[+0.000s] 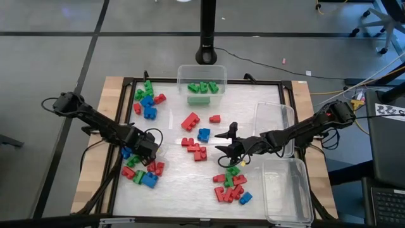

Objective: Sort blocks
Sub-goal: Put the green game piece into the top transparent bin

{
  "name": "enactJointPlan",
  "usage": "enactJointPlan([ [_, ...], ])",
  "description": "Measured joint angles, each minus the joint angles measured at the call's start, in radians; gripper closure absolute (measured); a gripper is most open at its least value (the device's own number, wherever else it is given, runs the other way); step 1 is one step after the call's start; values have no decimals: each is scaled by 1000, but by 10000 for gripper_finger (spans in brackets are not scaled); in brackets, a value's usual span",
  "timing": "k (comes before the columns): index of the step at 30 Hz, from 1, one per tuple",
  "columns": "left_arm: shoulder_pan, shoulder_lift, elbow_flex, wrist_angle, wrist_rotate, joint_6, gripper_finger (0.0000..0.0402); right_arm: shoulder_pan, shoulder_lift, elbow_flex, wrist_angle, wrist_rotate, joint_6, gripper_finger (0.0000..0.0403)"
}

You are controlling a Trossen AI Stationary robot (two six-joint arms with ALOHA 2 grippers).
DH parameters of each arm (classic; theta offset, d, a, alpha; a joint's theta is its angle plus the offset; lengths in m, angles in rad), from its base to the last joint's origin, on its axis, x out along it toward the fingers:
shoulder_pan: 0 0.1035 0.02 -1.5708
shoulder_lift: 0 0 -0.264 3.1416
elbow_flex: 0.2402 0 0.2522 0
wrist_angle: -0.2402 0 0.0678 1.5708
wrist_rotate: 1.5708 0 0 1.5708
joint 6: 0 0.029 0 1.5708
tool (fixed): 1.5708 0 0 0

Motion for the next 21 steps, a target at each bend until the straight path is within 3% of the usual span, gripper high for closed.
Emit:
enactJointPlan([
  [6, 0, 4, 27, -16, -16, 23, 241, 0, 0, 0, 0, 0, 0, 169],
  [13, 8, 5, 153, -24, -99, 118, 238, 0, 0, 0, 0, 0, 0, 169],
  [21, 82, 4, 340, -22, -244, 355, 234, 0, 0, 0, 1, 0, 0, 169],
])
